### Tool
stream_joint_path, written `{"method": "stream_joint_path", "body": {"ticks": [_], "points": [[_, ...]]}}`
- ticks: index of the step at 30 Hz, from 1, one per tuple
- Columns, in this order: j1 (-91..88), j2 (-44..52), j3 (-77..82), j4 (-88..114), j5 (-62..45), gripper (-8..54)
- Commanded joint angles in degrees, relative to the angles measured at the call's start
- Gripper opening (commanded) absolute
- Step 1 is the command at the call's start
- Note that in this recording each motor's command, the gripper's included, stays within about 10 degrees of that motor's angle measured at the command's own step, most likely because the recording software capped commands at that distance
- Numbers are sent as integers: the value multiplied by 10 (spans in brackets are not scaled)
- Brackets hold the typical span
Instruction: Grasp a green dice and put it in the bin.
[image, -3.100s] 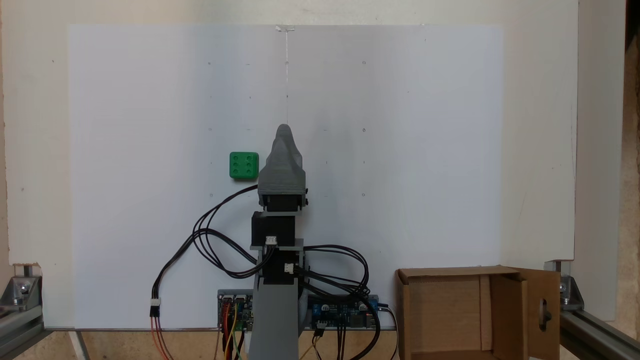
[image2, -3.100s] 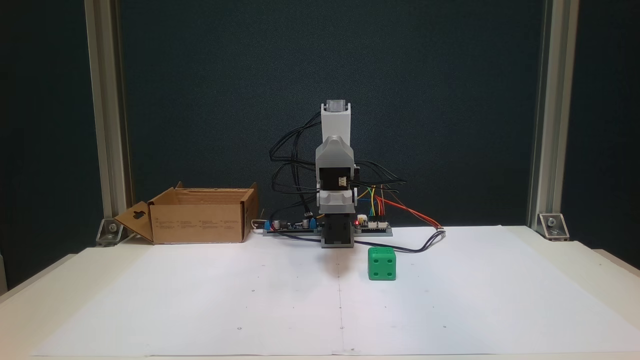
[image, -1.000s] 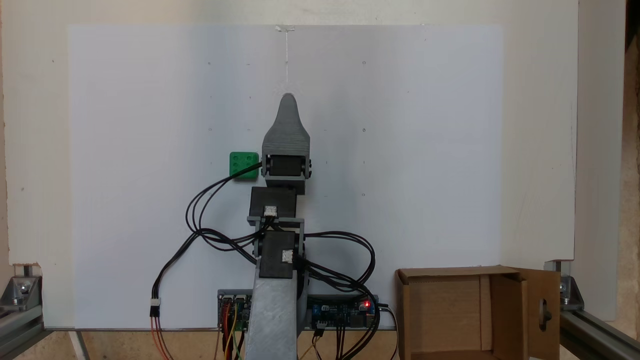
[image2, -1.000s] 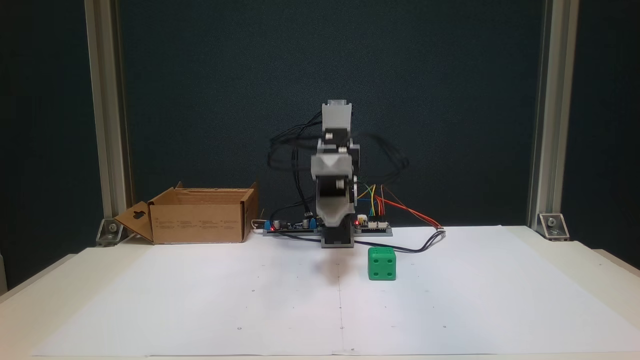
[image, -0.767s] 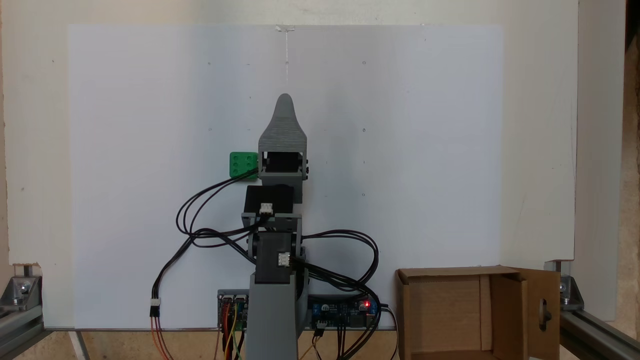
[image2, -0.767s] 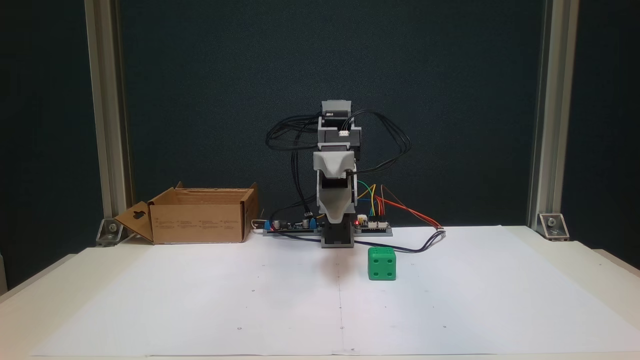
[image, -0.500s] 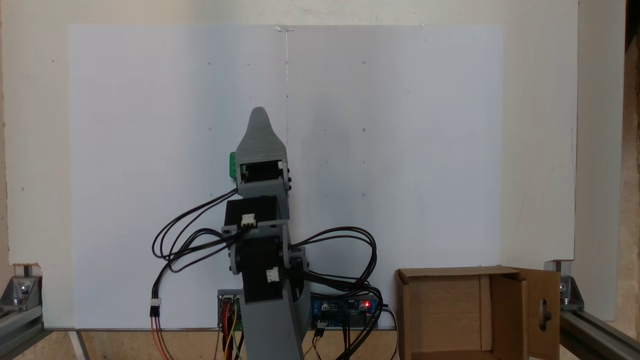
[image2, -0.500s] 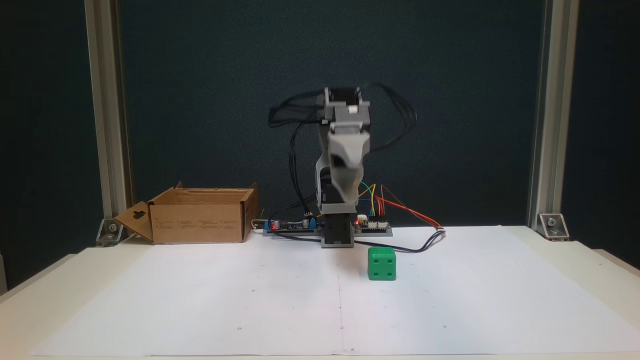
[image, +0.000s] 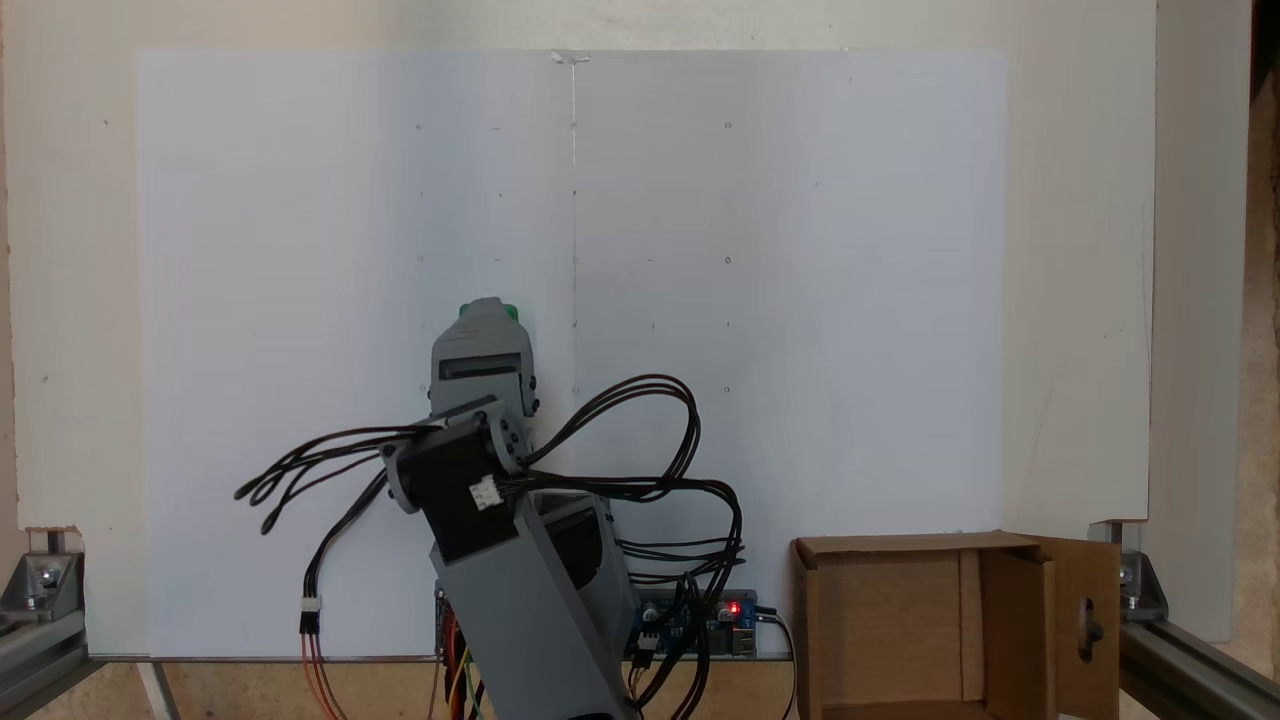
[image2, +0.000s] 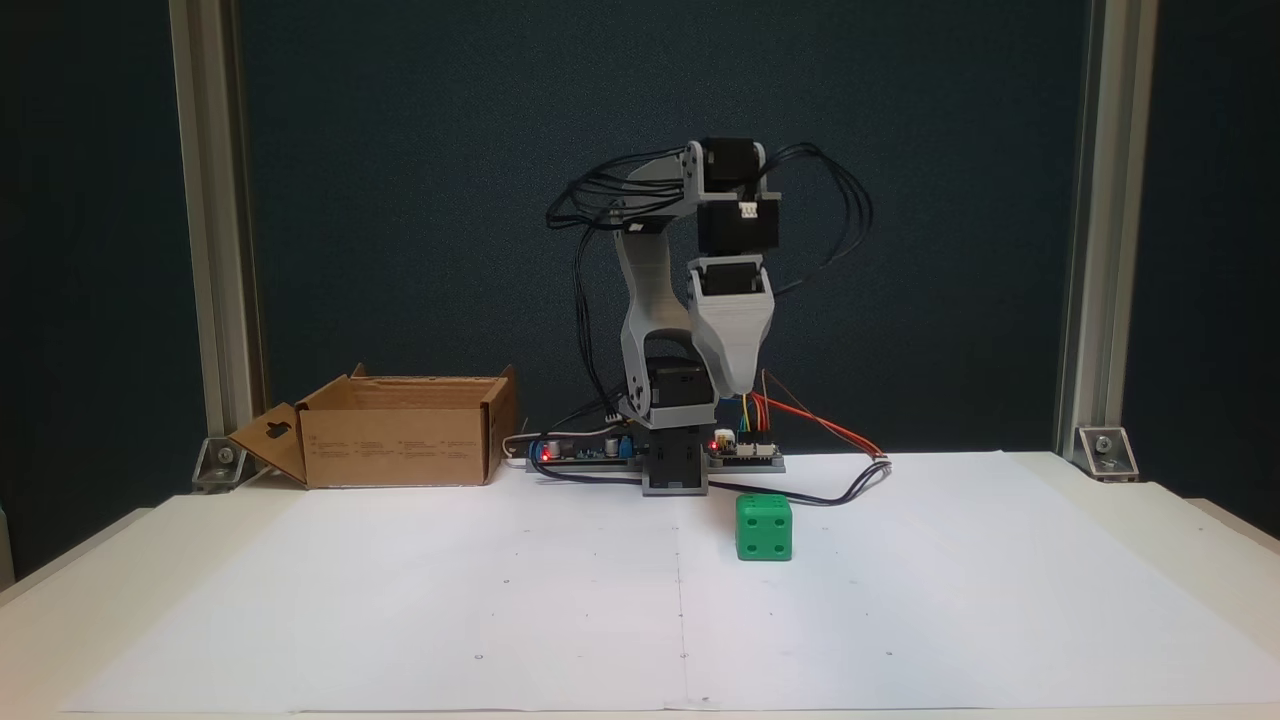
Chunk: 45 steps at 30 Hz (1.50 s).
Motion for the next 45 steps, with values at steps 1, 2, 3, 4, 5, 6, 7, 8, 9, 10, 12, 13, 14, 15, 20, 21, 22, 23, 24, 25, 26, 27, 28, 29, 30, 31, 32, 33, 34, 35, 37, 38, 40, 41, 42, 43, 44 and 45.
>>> {"method": "stream_joint_path", "body": {"ticks": [1, 2, 3, 4, 5, 6, 7, 8, 9, 10, 12, 13, 14, 15, 20, 21, 22, 23, 24, 25, 26, 27, 28, 29, 30, 31, 32, 33, 34, 35, 37, 38, 40, 41, 42, 43, 44, 45], "points": [[-4, -11, -38, 5, 68, 435], [-4, -17, -38, 5, 79, 435], [-4, -23, -38, 4, 86, 435], [-4, -25, -39, 1, 94, 435], [-6, -29, -39, 0, 103, 435], [-10, -33, -39, -3, 111, 435], [-14, -35, -39, -5, 113, 436], [-19, -40, -39, -8, 113, 436], [-24, -41, -39, -11, 113, 436], [-27, -42, -39, -13, 113, 436], [-28, -42, -39, -22, 113, 435], [-28, -42, -39, -25, 114, 435], [-28, -42, -39, -30, 114, 434], [-28, -42, -38, -36, 114, 435], [-28, -48, -38, -50, 121, 435], [-27, -50, -37, -56, 121, 435], [-26, -52, -33, -60, 124, 435], [-26, -54, -31, -60, 131, 435], [-26, -56, -27, -61, 132, 435], [-26, -57, -25, -62, 132, 435], [-26, -59, -20, -68, 132, 434], [-27, -62, -13, -72, 133, 432], [-29, -70, -4, -76, 145, 432], [-29, -80, -1, -80, 159, 432], [-27, -87, 2, -92, 161, 432], [-26, -88, 7, -104, 162, 432], [-24, -88, 13, -116, 162, 432], [-23, -89, 25, -134, 162, 432], [-23, -89, 40, -157, 162, 432], [-23, -89, 52, -175, 161, 432], [-28, -91, 62, -181, 161, 432], [-30, -91, 66, -182, 161, 432], [-31, -91, 72, -182, 161, 432], [-31, -91, 75, -182, 161, 432], [-31, -91, 76, -182, 161, 432], [-31, -91, 76, -183, 161, 432], [-31, -91, 77, -183, 161, 432], [-32, -93, 79, -183, 161, 432]]}}
